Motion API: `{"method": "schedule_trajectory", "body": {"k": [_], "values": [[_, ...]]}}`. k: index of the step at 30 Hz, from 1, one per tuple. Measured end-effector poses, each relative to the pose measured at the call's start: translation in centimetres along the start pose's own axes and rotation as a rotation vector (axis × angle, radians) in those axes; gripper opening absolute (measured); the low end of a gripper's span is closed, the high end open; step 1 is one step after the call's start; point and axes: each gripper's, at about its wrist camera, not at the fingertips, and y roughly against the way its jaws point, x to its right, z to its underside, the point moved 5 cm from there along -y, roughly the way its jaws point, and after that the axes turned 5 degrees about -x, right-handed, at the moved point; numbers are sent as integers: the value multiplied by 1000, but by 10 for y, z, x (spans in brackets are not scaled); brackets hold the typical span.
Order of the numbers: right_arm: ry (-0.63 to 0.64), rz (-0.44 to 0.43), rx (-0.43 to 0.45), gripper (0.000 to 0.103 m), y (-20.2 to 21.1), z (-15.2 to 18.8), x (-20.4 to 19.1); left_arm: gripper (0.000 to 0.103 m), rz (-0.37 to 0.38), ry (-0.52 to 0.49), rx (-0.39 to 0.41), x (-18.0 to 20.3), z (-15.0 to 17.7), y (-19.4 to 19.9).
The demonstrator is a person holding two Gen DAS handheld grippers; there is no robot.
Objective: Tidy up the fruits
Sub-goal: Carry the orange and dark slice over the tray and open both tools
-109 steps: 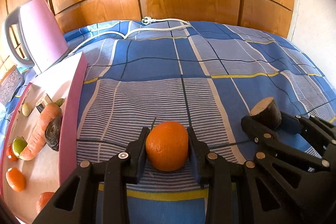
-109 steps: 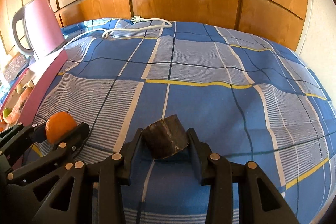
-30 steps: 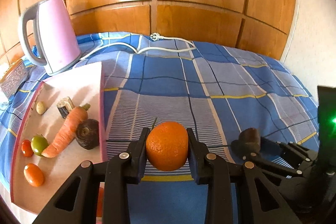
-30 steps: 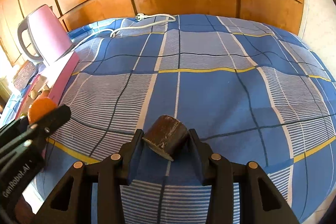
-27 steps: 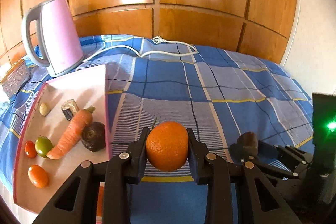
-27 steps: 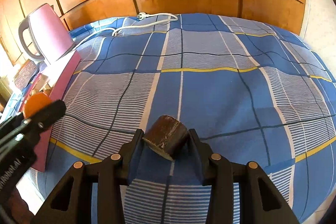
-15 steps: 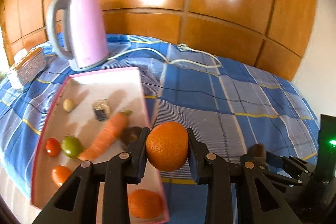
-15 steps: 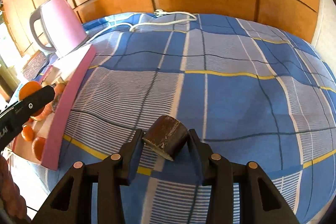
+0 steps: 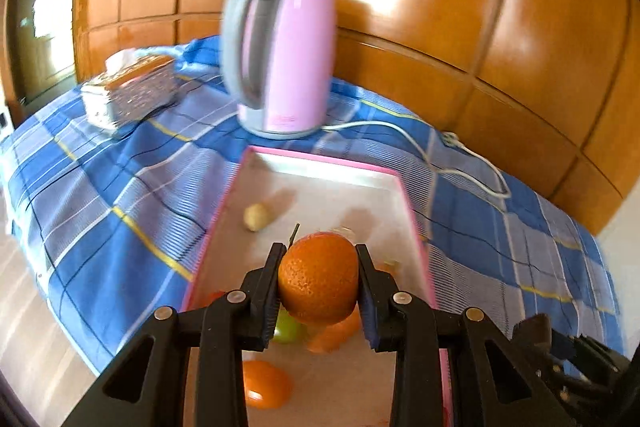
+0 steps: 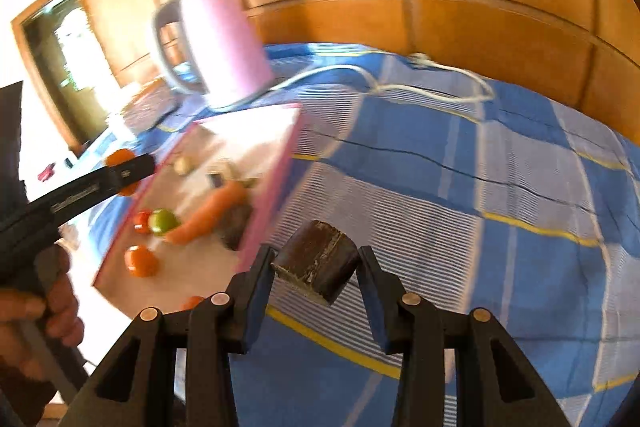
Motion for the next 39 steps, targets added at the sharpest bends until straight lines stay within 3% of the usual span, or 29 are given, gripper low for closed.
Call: {"method": "schedule_trajectory", "body": {"k": [8, 16, 25, 30, 39], "values": [[114, -95, -62, 43, -23, -9, -52, 33, 61, 76, -44, -25, -7, -13], [166, -151, -122, 44, -51, -15, -81, 34, 105, 20, -94, -9, -7, -30], [130, -152, -139, 47, -67, -10, -78, 36, 80, 2, -106, -9, -3, -40], [102, -159, -131, 47, -66, -10, -75, 36, -1, -1, -80, -13, -2, -33], [149, -155, -100, 47, -42, 2, -79, 36, -66, 45, -50, -25, 0, -18]]}}
